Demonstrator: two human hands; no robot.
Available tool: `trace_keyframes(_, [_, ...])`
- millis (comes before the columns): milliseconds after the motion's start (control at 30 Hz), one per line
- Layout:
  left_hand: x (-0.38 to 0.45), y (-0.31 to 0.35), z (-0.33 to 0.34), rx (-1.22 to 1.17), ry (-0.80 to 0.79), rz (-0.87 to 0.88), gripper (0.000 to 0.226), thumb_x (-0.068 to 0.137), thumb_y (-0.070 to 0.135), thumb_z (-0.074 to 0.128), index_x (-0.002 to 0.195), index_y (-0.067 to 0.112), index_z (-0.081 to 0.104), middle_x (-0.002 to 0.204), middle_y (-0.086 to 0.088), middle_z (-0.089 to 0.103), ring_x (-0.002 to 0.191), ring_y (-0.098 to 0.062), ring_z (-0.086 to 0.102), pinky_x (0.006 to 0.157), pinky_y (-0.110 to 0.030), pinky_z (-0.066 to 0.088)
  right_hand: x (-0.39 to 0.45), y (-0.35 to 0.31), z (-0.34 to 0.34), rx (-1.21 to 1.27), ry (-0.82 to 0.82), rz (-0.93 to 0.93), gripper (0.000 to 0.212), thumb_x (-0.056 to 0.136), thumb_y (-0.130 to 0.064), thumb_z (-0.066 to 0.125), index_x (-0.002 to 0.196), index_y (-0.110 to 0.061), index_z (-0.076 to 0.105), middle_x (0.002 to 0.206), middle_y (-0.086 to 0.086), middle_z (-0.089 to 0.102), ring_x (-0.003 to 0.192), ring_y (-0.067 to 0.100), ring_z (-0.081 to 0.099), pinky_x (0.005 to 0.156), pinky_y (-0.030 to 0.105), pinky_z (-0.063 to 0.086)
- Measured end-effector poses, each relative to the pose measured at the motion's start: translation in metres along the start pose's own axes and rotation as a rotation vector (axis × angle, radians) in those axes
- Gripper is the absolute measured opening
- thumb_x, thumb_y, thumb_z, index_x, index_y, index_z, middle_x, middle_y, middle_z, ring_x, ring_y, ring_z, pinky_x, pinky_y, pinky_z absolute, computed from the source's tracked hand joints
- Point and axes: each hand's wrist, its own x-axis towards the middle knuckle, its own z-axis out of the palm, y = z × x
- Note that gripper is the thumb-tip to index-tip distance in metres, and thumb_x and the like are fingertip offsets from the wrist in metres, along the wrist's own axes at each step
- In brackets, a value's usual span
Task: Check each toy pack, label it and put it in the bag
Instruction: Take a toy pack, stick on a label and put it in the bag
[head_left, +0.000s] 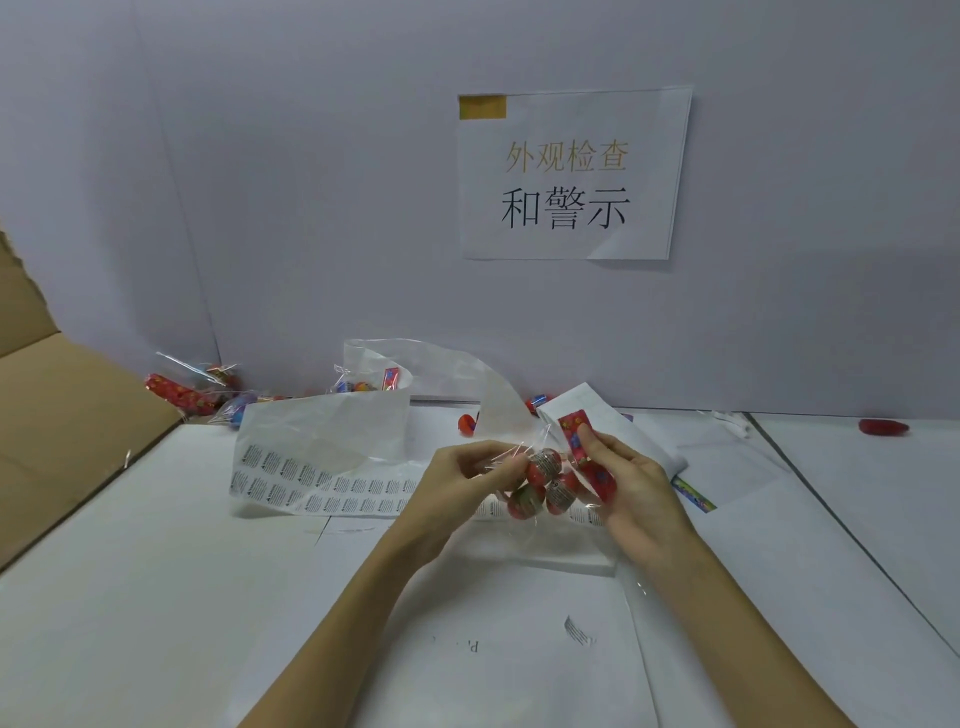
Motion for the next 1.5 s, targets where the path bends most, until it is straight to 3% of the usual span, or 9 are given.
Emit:
trace_keyframes(133, [0.002, -0.003, 0.004, -0.052, -0.006, -0.043, 0.023, 0.094, 0.038, 0.074, 0.106, 0.02, 0.081, 0.105, -0.008, 0.079, 0.1, -0.019, 0.072, 0.084, -0.025, 0.053, 0.002, 0.0, -0.001, -0.005, 0.028, -0.022, 0.026, 0.079, -0.031, 0.081, 0.097, -0.012, 0.083, 0.094, 0.01, 0.077, 0.083, 0.019, 0.071, 0.08, 0.035, 0.06])
trace_keyframes(333, [0.003, -0.011, 0.005, -0.313, 0.195, -0.033, 0.028, 0.092, 0.033, 0.073, 0.101, 0.009, 0.082, 0.1, -0.018, 0.078, 0.09, -0.026, 0.076, 0.077, -0.027, 0.059, -0.003, 0.006, 0.008, -0.079, -0.082, -0.004, 0.069, 0.079, -0.04, 0.087, 0.136, -0.018, 0.057, 0.112, 0.01, 0.079, 0.103, 0.028, 0.076, 0.084, 0.036, 0.06])
trace_keyframes(567, [0.006, -0.012, 0.003, -0.247, 0.106, -0.005, 0.019, 0.095, 0.018, 0.075, 0.113, 0.015, 0.08, 0.111, -0.013, 0.078, 0.106, -0.03, 0.074, 0.09, -0.033, 0.06, -0.006, 0.015, 0.009, -0.252, -0.211, -0.053, 0.035, 0.099, -0.002, 0.065, 0.133, -0.006, 0.062, 0.107, 0.018, 0.078, 0.099, 0.035, 0.077, 0.084, 0.035, 0.064])
trace_keyframes(733, [0.005, -0.011, 0.007, -0.243, 0.081, 0.024, 0.027, 0.098, 0.021, 0.071, 0.125, 0.016, 0.072, 0.115, -0.011, 0.076, 0.107, -0.027, 0.074, 0.087, -0.033, 0.061, -0.007, 0.016, 0.01, -0.464, -0.211, -0.227, 0.039, 0.095, -0.01, 0.074, 0.132, -0.019, 0.067, 0.114, 0.006, 0.078, 0.103, 0.02, 0.077, 0.081, 0.033, 0.064])
trace_keyframes(867, [0.004, -0.008, 0.006, -0.255, 0.262, 0.045, 0.036, 0.091, 0.035, 0.076, 0.118, 0.011, 0.071, 0.099, -0.014, 0.078, 0.089, -0.029, 0.077, 0.078, -0.034, 0.061, -0.007, 0.013, 0.012, -0.521, -0.335, -0.293, 0.037, 0.107, -0.016, 0.056, 0.142, -0.021, 0.061, 0.116, 0.005, 0.076, 0.104, 0.022, 0.075, 0.081, 0.033, 0.062])
trace_keyframes(1067, [0.008, -0.018, -0.004, 0.289, 0.526, 0.206, 0.088, 0.092, 0.031, 0.078, 0.157, 0.048, 0.02, 0.103, 0.002, 0.067, 0.07, -0.02, 0.074, 0.064, -0.036, 0.062, 0.002, 0.02, -0.01, -1.193, -0.099, -0.357, 0.055, 0.104, -0.01, 0.056, 0.154, -0.029, 0.041, 0.137, -0.003, 0.061, 0.128, 0.018, 0.058, 0.1, 0.026, 0.051])
trace_keyframes(1167, [0.009, -0.024, -0.001, 0.612, 0.49, 0.318, 0.057, 0.103, 0.025, 0.064, 0.146, 0.053, 0.038, 0.119, 0.002, 0.056, 0.08, -0.013, 0.068, 0.072, -0.039, 0.06, 0.006, 0.027, -0.015, -1.405, -0.183, -0.257, 0.066, 0.106, -0.017, 0.055, 0.163, -0.027, 0.022, 0.157, -0.004, 0.044, 0.145, 0.019, 0.039, 0.119, 0.032, 0.03])
trace_keyframes(1333, [0.005, -0.028, 0.014, 0.8, 0.476, 0.442, 0.021, 0.097, 0.014, 0.067, 0.111, 0.029, 0.071, 0.134, -0.002, 0.045, 0.076, -0.019, 0.067, 0.064, -0.029, 0.056, 0.009, 0.026, -0.014, -1.46, -0.089, -0.407, 0.065, 0.1, -0.024, 0.067, 0.157, -0.027, 0.036, 0.147, -0.005, 0.049, 0.139, 0.015, 0.04, 0.118, 0.028, 0.027])
trace_keyframes(1500, [0.003, -0.033, 0.022, 0.74, 0.368, 0.367, 0.059, 0.089, 0.043, 0.077, 0.142, 0.032, 0.053, 0.144, 0.005, 0.022, 0.103, -0.004, 0.06, 0.085, -0.023, 0.056, 0.005, 0.031, -0.006, -1.319, -0.123, -0.501, 0.054, 0.099, -0.008, 0.065, 0.148, -0.025, 0.049, 0.123, -0.002, 0.058, 0.118, 0.014, 0.052, 0.108, 0.032, 0.044])
